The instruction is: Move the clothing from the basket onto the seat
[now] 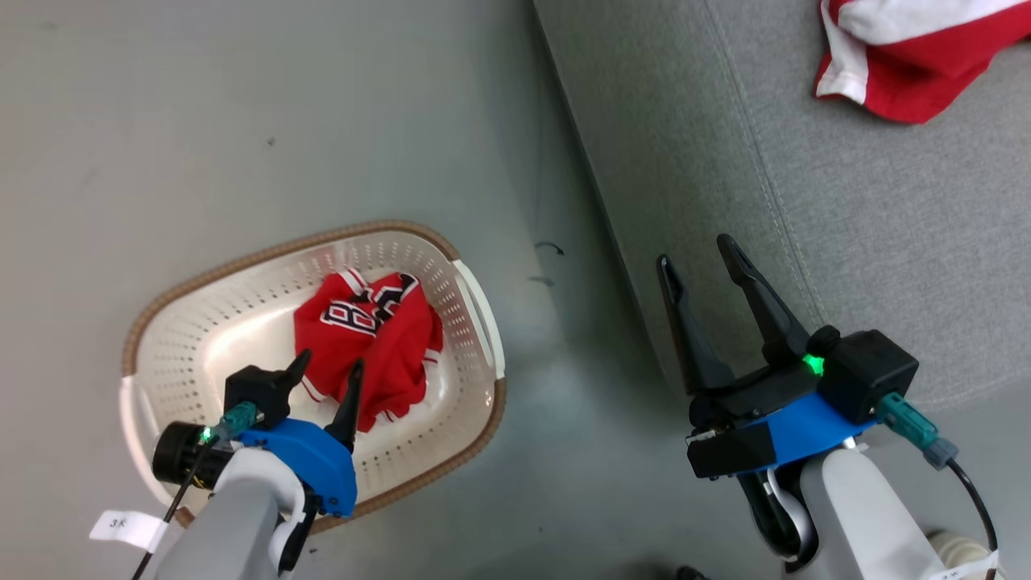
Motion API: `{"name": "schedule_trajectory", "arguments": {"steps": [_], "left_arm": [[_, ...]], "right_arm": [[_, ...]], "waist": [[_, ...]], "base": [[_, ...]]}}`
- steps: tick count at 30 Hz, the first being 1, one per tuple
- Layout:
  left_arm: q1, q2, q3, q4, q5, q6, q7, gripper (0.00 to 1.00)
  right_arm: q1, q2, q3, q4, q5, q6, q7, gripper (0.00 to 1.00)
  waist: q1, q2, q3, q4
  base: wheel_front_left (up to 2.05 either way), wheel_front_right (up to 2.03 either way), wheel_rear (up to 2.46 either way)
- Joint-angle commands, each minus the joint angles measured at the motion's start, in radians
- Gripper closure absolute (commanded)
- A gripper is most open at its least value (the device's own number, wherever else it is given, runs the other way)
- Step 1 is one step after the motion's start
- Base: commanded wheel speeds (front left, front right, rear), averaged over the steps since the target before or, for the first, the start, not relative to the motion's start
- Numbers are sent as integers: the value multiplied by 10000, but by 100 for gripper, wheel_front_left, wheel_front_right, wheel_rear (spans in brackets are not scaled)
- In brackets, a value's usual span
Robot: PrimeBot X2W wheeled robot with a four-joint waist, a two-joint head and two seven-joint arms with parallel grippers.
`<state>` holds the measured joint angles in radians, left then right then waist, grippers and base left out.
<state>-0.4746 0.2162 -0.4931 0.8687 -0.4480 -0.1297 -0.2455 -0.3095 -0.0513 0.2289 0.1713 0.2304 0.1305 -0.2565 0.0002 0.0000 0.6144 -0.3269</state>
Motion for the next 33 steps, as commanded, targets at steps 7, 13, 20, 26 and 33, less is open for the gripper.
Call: {"name": "schedule_trajectory", "arguments": {"steps": [7, 13, 20, 26, 33], "left_arm": [[-856, 437, -997, 618, 101, -6, 4, 0], [-1420, 730, -1477, 1194, -124, -6, -38, 0], [-1959, 1025, -1844, 1707, -242, -6, -131, 0], [-2230, 1195, -2227, 2209, -535, -6, -185, 0], [-2447, 1124, -2659, 2584, -1058, -7, -139, 100]], "right_arm": [[-513, 15, 272, -26, 454, 5, -93, 0], [-664, 15, 401, -375, 681, 5, -96, 0], [-756, 14, 637, -609, 961, 5, -94, 0], [-820, 14, 785, -695, 1140, 5, -95, 0], [-769, 14, 750, -612, 1154, 5, -94, 0]], "waist": [[-2, 0, 1282, -570], [-2, 0, 1911, -819], [-2, 0, 2399, -1119], [-2, 0, 2553, -1315], [-2, 0, 2457, -1326]], "base": [[0, 0, 0], [0, 0, 0], [0, 0, 0], [0, 0, 0], [0, 0, 0]]}}
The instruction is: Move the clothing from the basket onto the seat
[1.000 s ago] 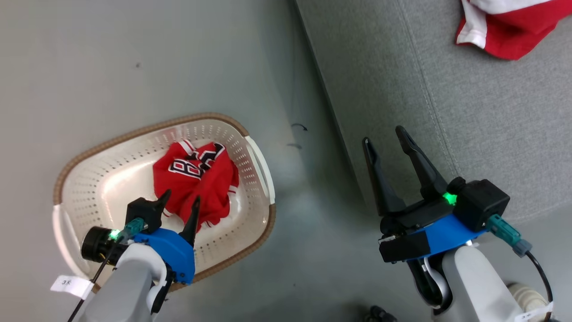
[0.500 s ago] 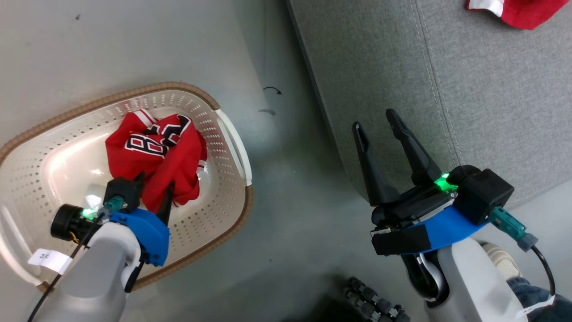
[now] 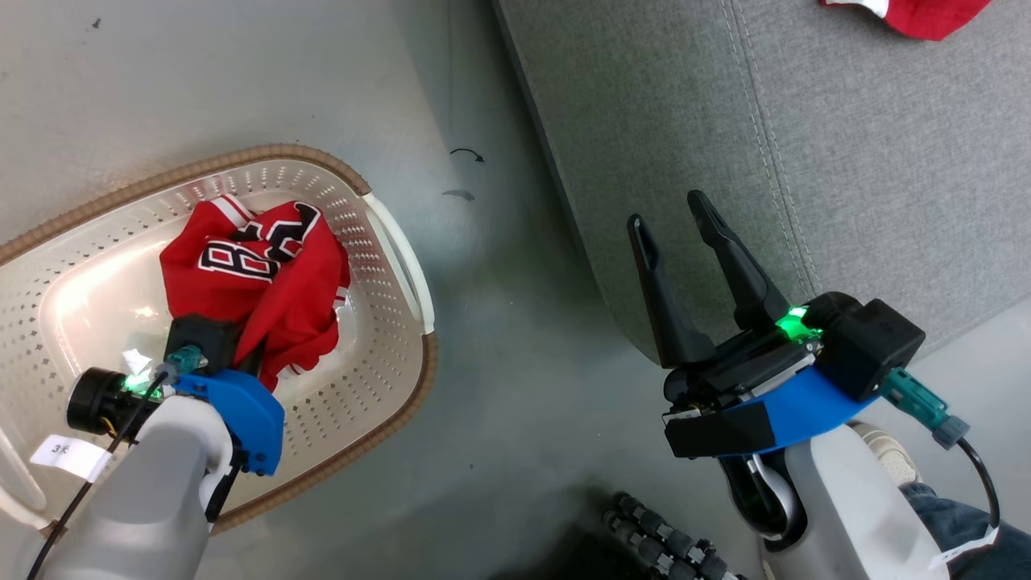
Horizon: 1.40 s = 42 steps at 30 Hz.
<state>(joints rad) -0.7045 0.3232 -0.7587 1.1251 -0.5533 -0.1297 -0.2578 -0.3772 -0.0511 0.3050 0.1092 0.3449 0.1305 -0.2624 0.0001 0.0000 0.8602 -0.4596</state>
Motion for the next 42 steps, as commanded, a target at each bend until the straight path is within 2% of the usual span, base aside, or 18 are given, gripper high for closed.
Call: {"name": "schedule_trajectory", "arguments": {"steps": [1, 13, 20, 24, 31, 42], "left_arm": [[-173, 55, -13, 35, -102, -7, -24, 100], [-294, 6, -544, 92, -892, -7, -85, 100], [-44, -246, -599, -377, -1271, -7, -85, 100], [234, -490, -433, -859, -1142, -7, -86, 100], [1103, -1144, 687, -2322, -271, 44, -87, 100], [2350, -1734, 1576, -4291, 796, 19, -88, 100]], "right_arm": [[-105, 12, -14, 9, 19, 5, -35, 0], [-248, 12, -22, 84, -150, 5, -35, 0], [-281, 10, -145, 256, -428, 5, -35, 0], [-209, 9, -292, 457, -698, 5, -35, 0], [326, 1, -612, 1000, -1213, 5, -34, 0], [1391, -3, -1188, 1472, -1686, 5, 181, 0]], "waist": [[-1, 0, -14, 10], [-1, 0, -299, 246], [-1, 0, -1025, 769], [-1, 0, -1800, 1288], [-1, 0, -3599, 2284], [-1, 0, -6008, 3452]], "base": [[0, 0, 0], [0, 0, 0], [0, 0, 0], [0, 0, 0], [0, 0, 0], [0, 0, 0]]}}
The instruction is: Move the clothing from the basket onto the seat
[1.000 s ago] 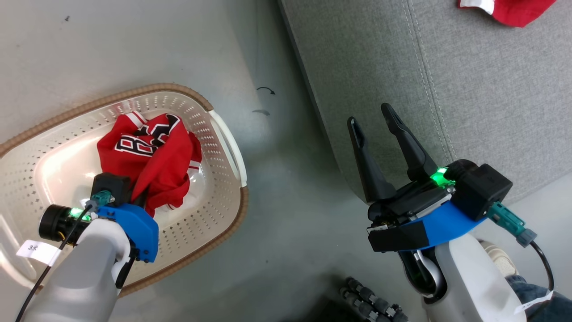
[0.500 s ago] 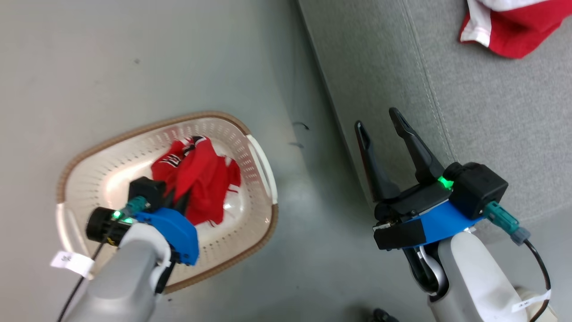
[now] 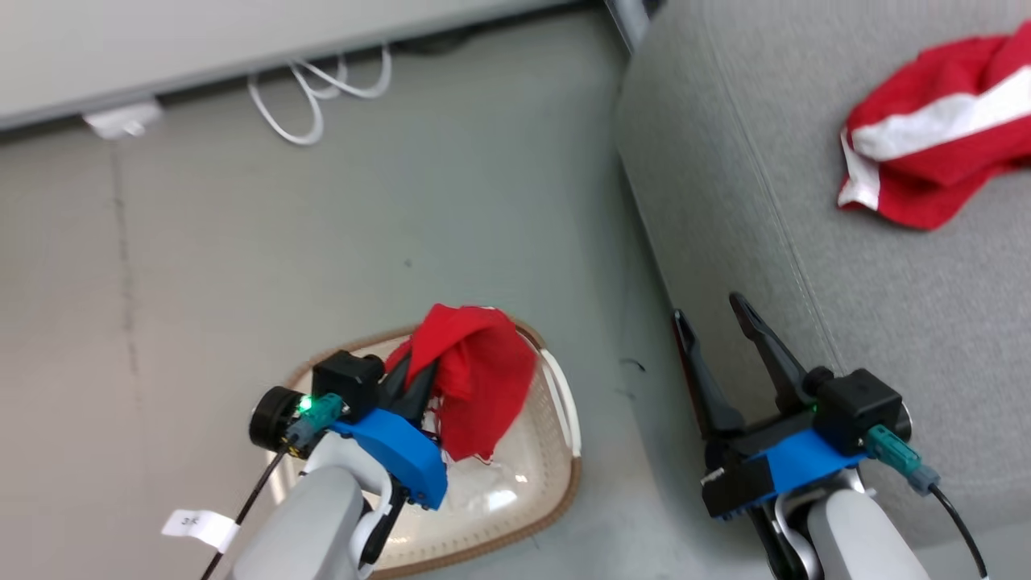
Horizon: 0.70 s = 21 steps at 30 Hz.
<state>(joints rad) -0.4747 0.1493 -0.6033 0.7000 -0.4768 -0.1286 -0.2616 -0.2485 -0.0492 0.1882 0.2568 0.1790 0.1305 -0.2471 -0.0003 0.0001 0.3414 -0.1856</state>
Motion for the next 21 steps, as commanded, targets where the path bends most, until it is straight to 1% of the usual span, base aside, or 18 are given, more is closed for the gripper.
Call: {"name": "schedule_trajectory", "arguments": {"steps": [1, 4, 9, 10, 11, 12, 13, 14, 21], "left_arm": [[93, -41, 12, -155, 105, 2, -50, 100], [80, -107, -18, -351, 214, -7, -50, 100], [-202, -212, -546, -659, 198, -14, -50, 100], [-368, -261, -855, -705, 56, -14, -50, 100], [-368, -261, -855, -705, 56, -14, -50, 100], [-578, -295, -1151, -717, -142, -15, -50, 100], [-578, -295, -1151, -717, -142, -15, -50, 100], [-834, -314, -1418, -706, -321, -16, -50, 100], [-1572, -433, -2212, -740, -916, -16, 111, 100]], "right_arm": [[220, -22, -101, -36, -58, 5, 83, 0], [439, -19, -205, -92, -114, 5, 187, 0], [906, -21, -421, -261, -161, 5, 428, 0], [1100, -19, -510, -336, -200, 5, 512, 0], [1100, -19, -510, -336, -200, 5, 512, 0], [1262, -21, -570, -402, -202, 5, 600, 0], [1262, -21, -570, -402, -202, 5, 600, 0], [1400, -21, -566, -464, -210, 5, 689, 0], [1729, -21, -465, -639, -127, 5, 909, 0]], "waist": [[3, -1, -968, 821], [3, -1, -1228, 1008], [3, -1, -1889, 1428], [3, -1, -2140, 1600], [3, -1, -2140, 1600], [3, -1, -2352, 1746], [3, -1, -2352, 1746], [3, -1, -2534, 1852], [3, -1, -2976, 2034]], "base": [[0, 0, 0], [0, 0, 0], [0, 0, 0], [0, 0, 0], [0, 0, 0], [0, 0, 0], [0, 0, 0], [0, 0, 0], [0, 0, 0]]}}
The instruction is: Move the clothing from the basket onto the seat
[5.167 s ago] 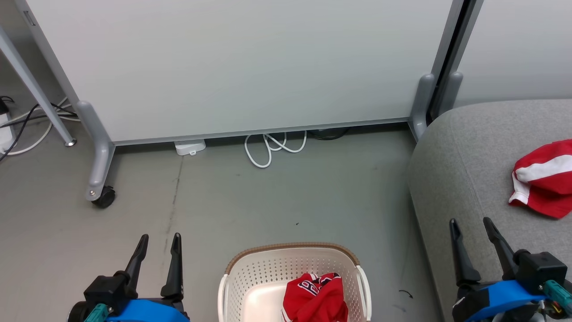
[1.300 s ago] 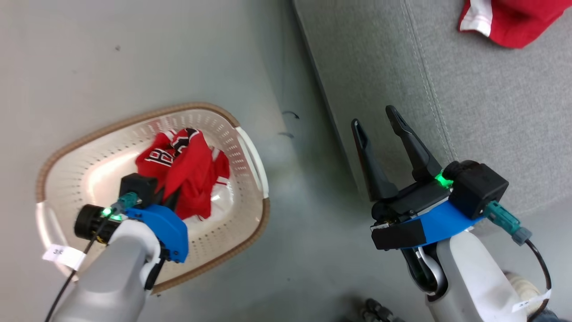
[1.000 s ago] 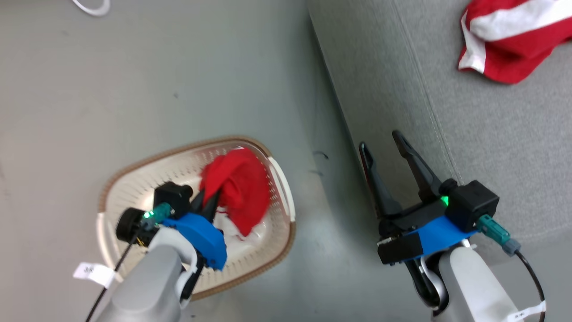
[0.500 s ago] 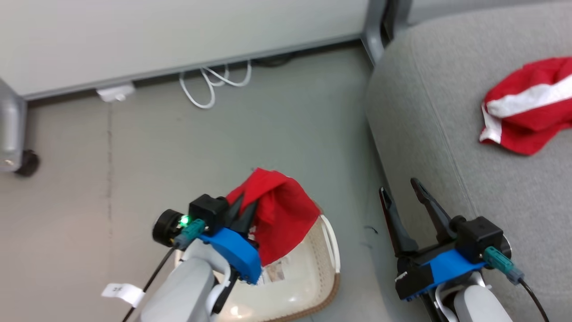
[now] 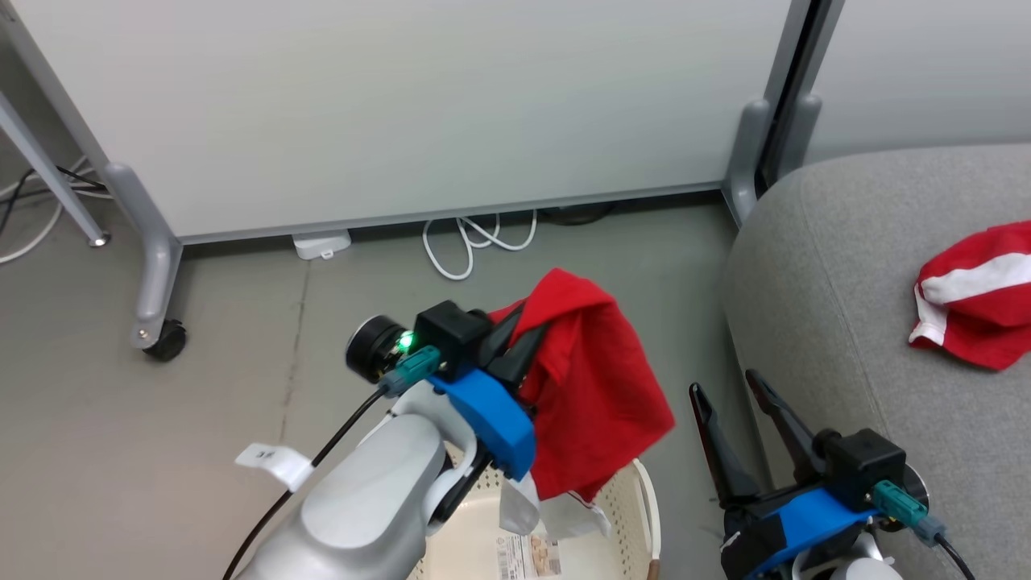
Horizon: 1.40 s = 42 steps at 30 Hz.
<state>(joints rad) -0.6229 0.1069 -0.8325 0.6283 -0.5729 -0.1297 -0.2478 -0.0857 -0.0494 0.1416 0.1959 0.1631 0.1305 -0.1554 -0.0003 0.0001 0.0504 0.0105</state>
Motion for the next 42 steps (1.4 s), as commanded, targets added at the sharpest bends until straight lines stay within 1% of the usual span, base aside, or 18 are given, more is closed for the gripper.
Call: {"name": "schedule_trajectory", "arguments": {"steps": [1, 7, 17, 23, 27, 32, 36, 42], "left_arm": [[-207, -18, -65, -25, -42, -4, 10, 100], [-876, -93, -658, -14, -510, -5, 58, 100], [-1270, -197, -1007, 206, -852, -6, -114, 100], [-1385, -196, -1181, 306, -958, -6, -143, 100], [-1432, -204, -1309, 375, -1049, -6, -160, 100], [-1551, -242, -1446, 428, -1147, -6, -181, 100], [-1616, -259, -1569, 478, -1229, -6, -181, 100], [-1667, -267, -1689, 575, -1337, -6, -190, 100]], "right_arm": [[144, -19, 19, -52, 38, 5, 14, 0], [323, -19, 116, -140, 47, 5, 186, 0], [360, -19, 223, -301, 49, 5, 341, 0], [-76, -19, 464, -206, -39, 5, 545, 0], [-510, -19, 833, 117, -1, 5, 961, 0], [-1049, -19, 1566, 583, 476, 5, 1349, 0], [-1376, -19, 2054, 920, 940, 5, 1347, 0], [-1846, -21, 2542, 1568, 1308, 5, 1318, 0]], "waist": [[3, -1, -126, 89], [3, -1, -377, 134], [3, -1, -406, 56], [3, -1, -293, -23], [3, -1, -232, -55], [3, -1, -162, -12], [3, -1, -116, 50], [3, -1, -85, 111]], "base": [[0, 0, 0], [0, 0, 0], [0, 0, 0], [0, 0, 0], [0, 0, 0], [0, 0, 0], [0, 0, 0], [0, 0, 0]]}}
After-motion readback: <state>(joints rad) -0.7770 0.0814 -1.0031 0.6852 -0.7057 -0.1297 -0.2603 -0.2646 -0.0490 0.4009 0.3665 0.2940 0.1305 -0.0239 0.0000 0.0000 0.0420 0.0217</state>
